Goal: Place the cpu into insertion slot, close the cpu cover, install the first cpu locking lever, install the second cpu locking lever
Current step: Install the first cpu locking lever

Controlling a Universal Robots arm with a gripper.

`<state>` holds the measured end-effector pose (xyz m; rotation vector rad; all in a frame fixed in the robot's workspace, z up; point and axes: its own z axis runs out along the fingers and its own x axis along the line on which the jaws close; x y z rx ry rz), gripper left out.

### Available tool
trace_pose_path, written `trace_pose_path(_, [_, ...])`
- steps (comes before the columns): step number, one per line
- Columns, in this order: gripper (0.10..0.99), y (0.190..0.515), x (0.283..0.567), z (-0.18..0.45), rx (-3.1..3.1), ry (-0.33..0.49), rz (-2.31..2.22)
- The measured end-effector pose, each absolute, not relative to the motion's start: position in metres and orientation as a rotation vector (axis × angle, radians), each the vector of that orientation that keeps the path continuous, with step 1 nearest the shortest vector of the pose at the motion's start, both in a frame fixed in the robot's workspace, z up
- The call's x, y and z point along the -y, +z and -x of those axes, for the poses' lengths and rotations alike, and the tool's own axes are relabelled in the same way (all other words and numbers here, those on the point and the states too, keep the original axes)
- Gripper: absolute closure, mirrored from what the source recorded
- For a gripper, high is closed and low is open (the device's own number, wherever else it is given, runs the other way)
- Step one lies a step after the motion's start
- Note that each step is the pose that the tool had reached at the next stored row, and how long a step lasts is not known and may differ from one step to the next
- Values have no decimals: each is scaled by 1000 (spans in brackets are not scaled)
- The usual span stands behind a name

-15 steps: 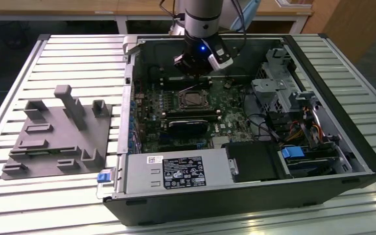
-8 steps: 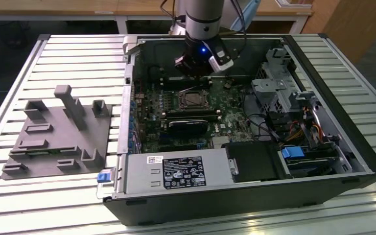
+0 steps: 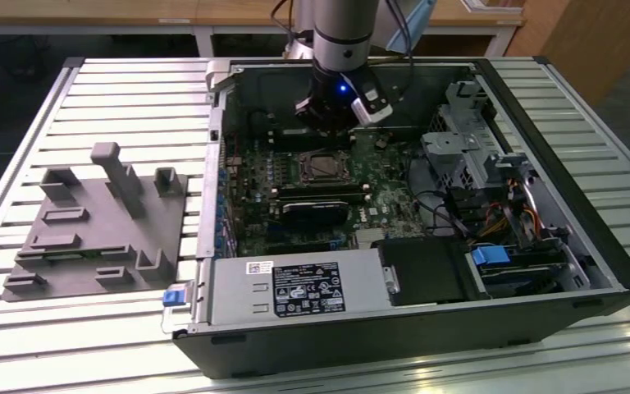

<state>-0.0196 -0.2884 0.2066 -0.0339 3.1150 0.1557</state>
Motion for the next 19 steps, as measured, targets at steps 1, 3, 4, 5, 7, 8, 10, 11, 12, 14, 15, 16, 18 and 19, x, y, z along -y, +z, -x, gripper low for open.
trace_pose_path(1, [980, 205, 288, 19, -3115, 156, 34])
trace_pose_path(3, [980, 203, 288, 19, -3115, 156, 33])
trace_pose_path(4, [980, 203, 288, 19, -3115, 156, 33])
trace_pose_path(5, [980, 202, 288, 19, -3115, 156, 33])
trace_pose_path(7, [980, 201, 288, 19, -3115, 156, 33])
trace_pose_path(8, [980, 201, 288, 19, -3115, 155, 33])
trace_pose_path(10, [980, 201, 288, 18, -3115, 155, 33])
trace_pose_path(11, [980, 201, 288, 18, -3115, 156, 33])
trace_pose_path(12, [980, 202, 288, 18, -3115, 156, 32])
trace_pose_path(14, [980, 202, 288, 18, -3115, 156, 24])
trace_pose_path(15, [980, 202, 288, 18, -3114, 156, 15])
trace_pose_path(16, [980, 202, 288, 18, -3114, 155, 8])
trace_pose_path(18, [980, 202, 288, 18, -3114, 155, 3])
trace_pose_path(19, [980, 202, 288, 18, -3114, 155, 2])
